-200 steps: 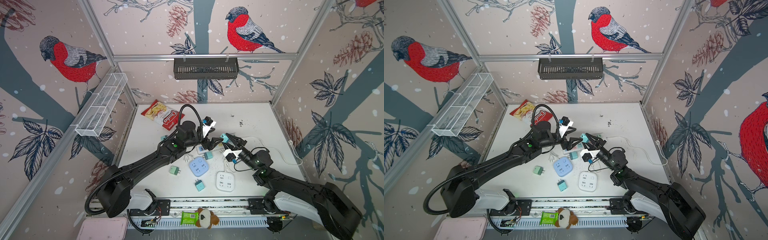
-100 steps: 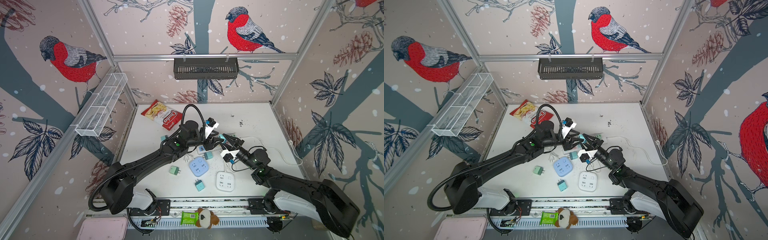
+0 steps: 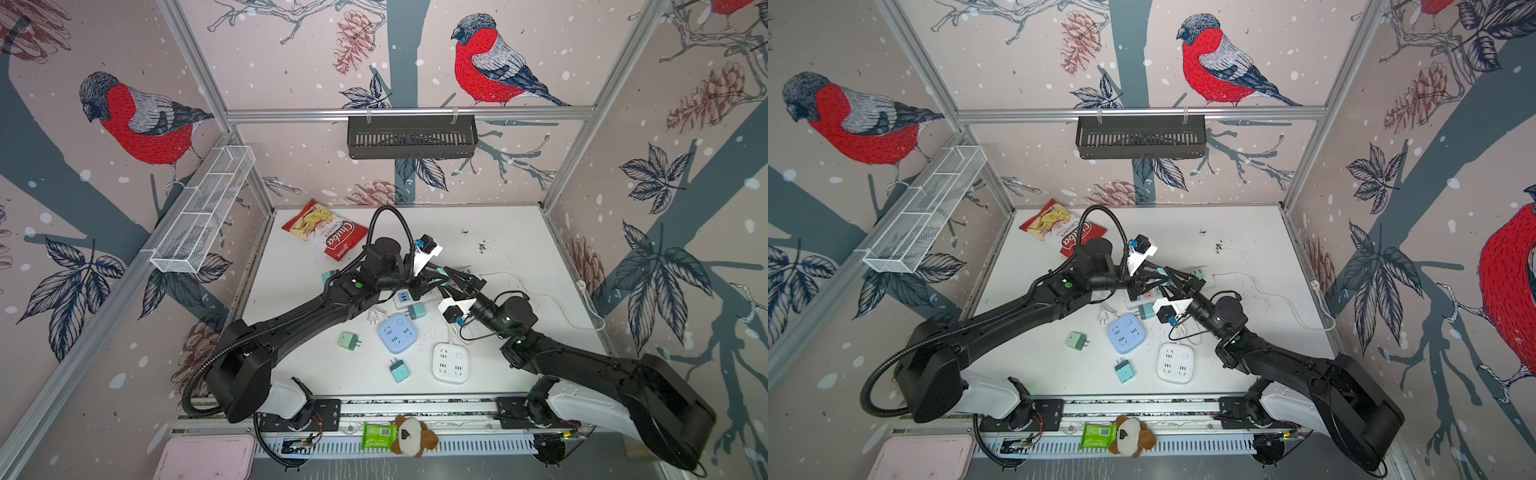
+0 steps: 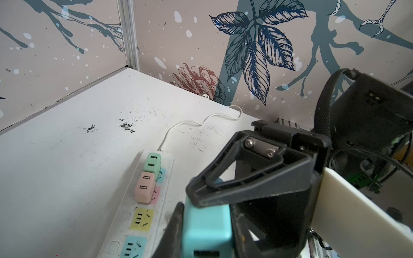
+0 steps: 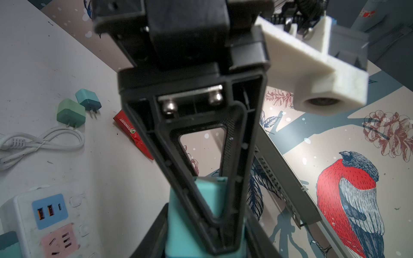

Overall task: Insert the plug
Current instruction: 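Open the right gripper and withdraw it while the left gripper holds the teal charger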

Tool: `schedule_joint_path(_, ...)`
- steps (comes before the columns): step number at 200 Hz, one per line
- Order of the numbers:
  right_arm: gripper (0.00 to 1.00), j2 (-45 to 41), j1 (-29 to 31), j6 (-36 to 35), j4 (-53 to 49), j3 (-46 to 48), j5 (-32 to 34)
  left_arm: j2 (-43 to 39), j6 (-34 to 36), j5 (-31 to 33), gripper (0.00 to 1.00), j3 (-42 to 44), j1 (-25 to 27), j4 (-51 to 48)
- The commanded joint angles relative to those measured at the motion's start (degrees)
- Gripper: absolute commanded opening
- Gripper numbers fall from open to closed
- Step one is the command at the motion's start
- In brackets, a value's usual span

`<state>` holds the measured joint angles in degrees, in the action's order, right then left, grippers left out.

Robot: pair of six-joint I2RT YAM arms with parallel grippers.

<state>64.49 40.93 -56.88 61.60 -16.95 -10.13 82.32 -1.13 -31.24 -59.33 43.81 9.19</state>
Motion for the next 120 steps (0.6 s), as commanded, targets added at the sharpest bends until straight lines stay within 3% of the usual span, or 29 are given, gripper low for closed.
schedule_joint_path(1, 0.13, -0.1, 0.6, 0.8, 2.0, -0.4, -1.0, 0.5, 1.0, 0.7, 0.03, -0.7, 0.1, 0.4)
schedule_joint_path(14, 0.2, -0.3, 0.7, 1.2, 1.8, -0.4, -0.5, 0.4, 1.0, 1.3, 0.0, -0.6, 0.1, 0.5)
schedule_joint_path(31, 0.46, -0.8, 0.8, 3.0, 3.1, 0.2, 0.9, 0.0, 0.6, 2.5, 0.0, -0.3, 0.1, 0.9)
schedule_joint_path(33, 0.53, -1.0, 0.8, 3.4, 3.4, 0.3, 1.0, -0.1, 0.6, 2.8, 0.0, -0.2, 0.1, 0.9)
schedule_joint_path(34, 0.61, -1.1, 0.8, 3.5, 3.5, 0.4, 1.2, -0.1, 0.6, 2.8, 0.0, -0.2, 0.1, 0.9)
schedule_joint_path(35, 0.8, -1.1, 0.8, 3.7, 3.7, 0.4, 1.3, -0.1, 0.6, 3.0, 0.0, -0.2, 0.1, 1.0)
schedule_joint_path(36, 0.89, -1.1, 0.8, 3.8, 3.9, 0.5, 1.5, -0.2, 0.6, 3.1, 0.0, -0.1, 0.1, 1.0)
schedule_joint_path(39, 0.99, -1.4, 0.8, 4.1, 4.1, 0.6, 1.8, -0.3, 0.5, 3.4, 0.0, -0.1, 0.1, 1.0)
schedule_joint_path(91, 1.0, -6.9, 0.7, 13.7, -2.4, 1.2, 7.2, -3.8, -1.9, 12.4, 0.0, 3.0, -0.8, 3.1)
schedule_joint_path(120, 1.0, -11.6, -0.6, 25.9, -8.1, 0.8, 13.5, -5.4, -2.2, 15.3, 0.0, 6.3, -2.6, 6.5)
